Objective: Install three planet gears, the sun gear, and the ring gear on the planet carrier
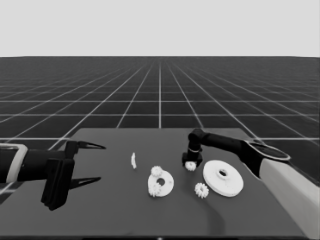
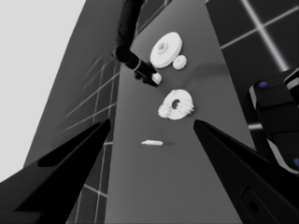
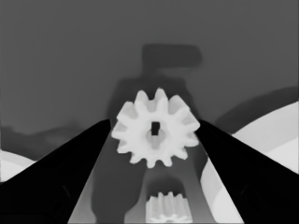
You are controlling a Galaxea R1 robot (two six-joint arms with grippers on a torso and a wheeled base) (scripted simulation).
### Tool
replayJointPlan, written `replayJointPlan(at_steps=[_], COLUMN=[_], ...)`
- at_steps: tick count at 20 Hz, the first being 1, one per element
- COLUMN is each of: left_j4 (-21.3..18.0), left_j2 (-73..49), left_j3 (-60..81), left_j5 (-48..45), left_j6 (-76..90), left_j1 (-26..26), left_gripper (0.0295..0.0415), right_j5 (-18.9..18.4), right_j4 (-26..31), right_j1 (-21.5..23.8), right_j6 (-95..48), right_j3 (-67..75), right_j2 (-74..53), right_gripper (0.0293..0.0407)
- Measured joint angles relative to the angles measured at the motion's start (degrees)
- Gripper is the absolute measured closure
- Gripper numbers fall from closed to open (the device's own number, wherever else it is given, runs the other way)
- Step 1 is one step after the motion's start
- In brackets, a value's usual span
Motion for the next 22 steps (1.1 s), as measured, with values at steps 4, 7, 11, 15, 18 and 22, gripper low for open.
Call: replayJointPlan(at_steps=[4, 7, 11, 15, 18, 22], left_j4=[0.0, 0.0, 0.0, 0.0, 0.0, 0.0], left_j2=[0.0, 0.0, 0.0, 0.0, 0.0, 0.0], left_j3=[0.0, 0.0, 0.0, 0.0, 0.0, 0.0], left_j5=[0.0, 0.0, 0.0, 0.0, 0.0, 0.0], left_j6=[0.0, 0.0, 0.0, 0.0, 0.0, 0.0], left_j1=[0.0, 0.0, 0.0, 0.0, 0.0, 0.0], left_gripper=[0.0326, 0.0326, 0.0326, 0.0326, 0.0326, 0.0326], right_j5=[0.1, 0.2, 0.2, -12.5, -13.5, -13.5], right_j4=[-0.1, -0.1, -0.1, 12.1, 13.8, 14.4], right_j1=[0.0, 0.0, 0.0, 17.3, 19.4, 19.9], right_j6=[-0.2, -0.2, -0.2, 7.0, 6.2, 19.4], right_j3=[-0.3, -0.4, -0.4, 14.6, 13.0, 25.2], right_j2=[0.1, 0.1, 0.1, -6.0, -5.3, -5.7], right_gripper=[0.0388, 0.0388, 0.0388, 0.0388, 0.0388, 0.0388])
